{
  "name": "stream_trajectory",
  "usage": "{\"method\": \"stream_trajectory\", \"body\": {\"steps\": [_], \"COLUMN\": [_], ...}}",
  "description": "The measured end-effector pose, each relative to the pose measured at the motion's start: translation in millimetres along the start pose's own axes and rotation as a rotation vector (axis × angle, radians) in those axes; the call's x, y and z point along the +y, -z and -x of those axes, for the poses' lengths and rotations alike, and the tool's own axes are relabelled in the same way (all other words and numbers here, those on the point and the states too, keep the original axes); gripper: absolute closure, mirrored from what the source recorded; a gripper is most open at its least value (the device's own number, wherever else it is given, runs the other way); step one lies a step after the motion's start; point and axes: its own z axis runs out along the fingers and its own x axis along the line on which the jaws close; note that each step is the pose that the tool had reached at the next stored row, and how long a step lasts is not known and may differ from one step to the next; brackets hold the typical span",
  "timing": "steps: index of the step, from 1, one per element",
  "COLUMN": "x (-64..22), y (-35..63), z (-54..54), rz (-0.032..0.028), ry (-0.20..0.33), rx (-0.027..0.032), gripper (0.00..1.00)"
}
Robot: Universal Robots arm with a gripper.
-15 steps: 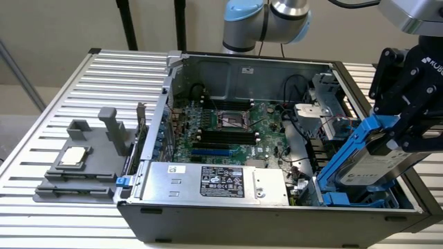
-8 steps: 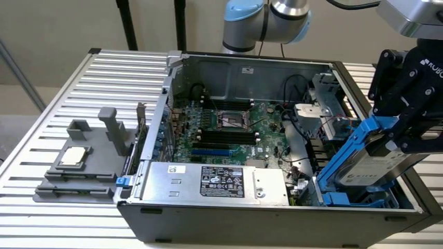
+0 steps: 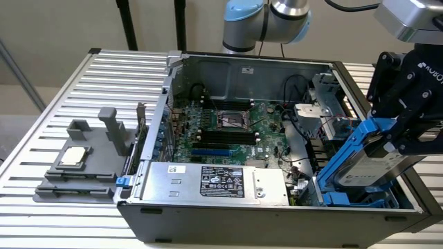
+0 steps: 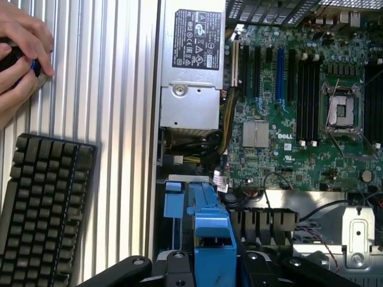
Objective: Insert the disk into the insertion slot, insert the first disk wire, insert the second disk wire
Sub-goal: 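Insert the disk into the insertion slot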
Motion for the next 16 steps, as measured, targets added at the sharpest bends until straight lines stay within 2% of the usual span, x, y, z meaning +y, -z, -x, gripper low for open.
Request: {"method": "stream_trajectory", "body": {"steps": [5, 16], "x": [-0.2, -0.7], "y": [-1.7, -3.1], "z": [0.0, -0.2], "rz": [0.0, 0.0004], "ry": [0.001, 0.006], "rx": [-0.0043, -0.0043], "gripper": [0.67, 0.66]}}
